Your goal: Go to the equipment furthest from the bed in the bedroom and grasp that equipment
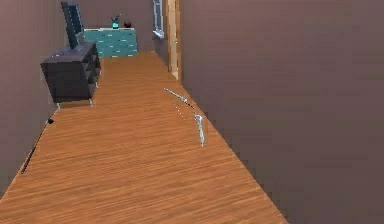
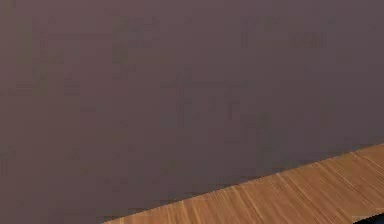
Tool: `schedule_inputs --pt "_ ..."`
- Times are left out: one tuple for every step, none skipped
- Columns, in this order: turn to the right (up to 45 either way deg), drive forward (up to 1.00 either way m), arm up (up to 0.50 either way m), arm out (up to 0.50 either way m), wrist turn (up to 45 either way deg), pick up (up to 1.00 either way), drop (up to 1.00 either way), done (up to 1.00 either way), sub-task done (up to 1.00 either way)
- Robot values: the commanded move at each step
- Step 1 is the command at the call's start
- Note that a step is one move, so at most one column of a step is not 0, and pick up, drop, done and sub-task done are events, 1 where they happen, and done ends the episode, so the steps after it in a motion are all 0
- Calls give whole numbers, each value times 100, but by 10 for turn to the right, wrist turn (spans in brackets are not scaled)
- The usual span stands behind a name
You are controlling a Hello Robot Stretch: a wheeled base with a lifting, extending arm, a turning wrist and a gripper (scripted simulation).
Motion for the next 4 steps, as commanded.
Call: schedule_inputs --pt "-150 0 0 0 0 0 0 0 0" --pt "0 100 0 0 0 0 0 0 0" --pt "0 100 0 0 0 0 0 0 0" --pt "0 100 0 0 0 0 0 0 0"
